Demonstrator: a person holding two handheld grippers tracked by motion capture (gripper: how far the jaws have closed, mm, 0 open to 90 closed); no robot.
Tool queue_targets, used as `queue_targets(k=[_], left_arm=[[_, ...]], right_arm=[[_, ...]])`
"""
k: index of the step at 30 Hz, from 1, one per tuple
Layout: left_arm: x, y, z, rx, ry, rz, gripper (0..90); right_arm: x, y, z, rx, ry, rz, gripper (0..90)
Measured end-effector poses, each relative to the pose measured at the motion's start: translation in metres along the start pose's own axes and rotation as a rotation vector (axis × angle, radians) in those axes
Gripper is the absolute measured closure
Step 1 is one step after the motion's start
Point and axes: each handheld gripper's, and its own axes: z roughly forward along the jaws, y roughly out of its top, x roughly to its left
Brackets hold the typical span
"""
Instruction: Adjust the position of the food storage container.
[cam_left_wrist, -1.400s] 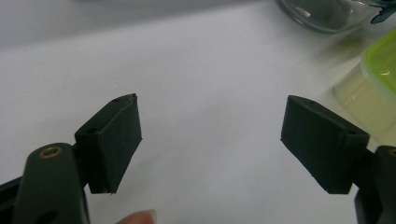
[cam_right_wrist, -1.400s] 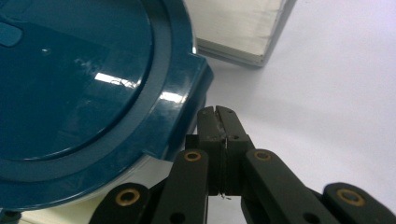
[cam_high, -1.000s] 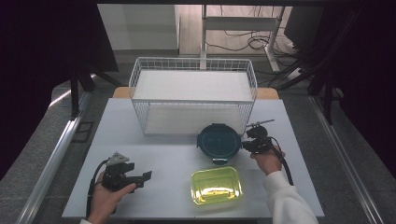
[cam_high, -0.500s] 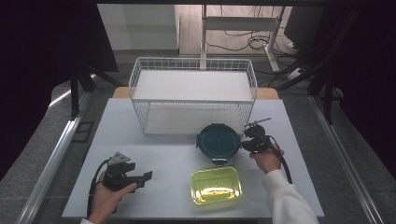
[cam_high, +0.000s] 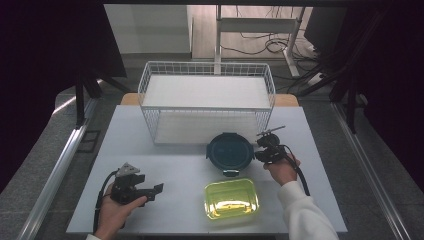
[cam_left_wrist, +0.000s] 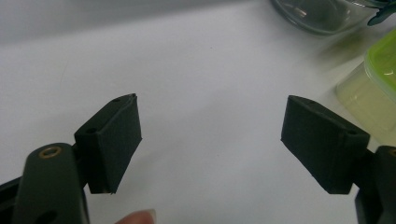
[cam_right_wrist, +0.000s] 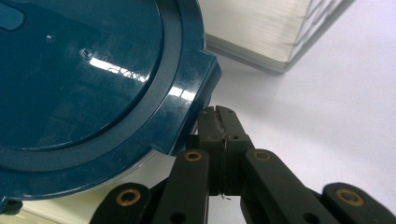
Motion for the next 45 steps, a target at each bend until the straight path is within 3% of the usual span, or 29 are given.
queue_targets(k=[13, 38, 45], left_arm=[[-0.001, 0.0, 0.001, 0.008, 0.0, 0.002, 20.0], [0.0, 0.0, 0.0, 0.005, -0.001, 0.006, 20.0], [0.001, 0.0, 0.0, 0.008, 0.001, 0.002, 20.0]], right_arm=[[0.01, 0.004, 0.002, 0.008, 0.041, -0.015, 89.5], [0.05, 0.015, 0.013, 0.008, 0.102, -0.097, 89.5], [0.051, 0.016, 0.016, -0.004, 0.096, -0.08, 89.5]])
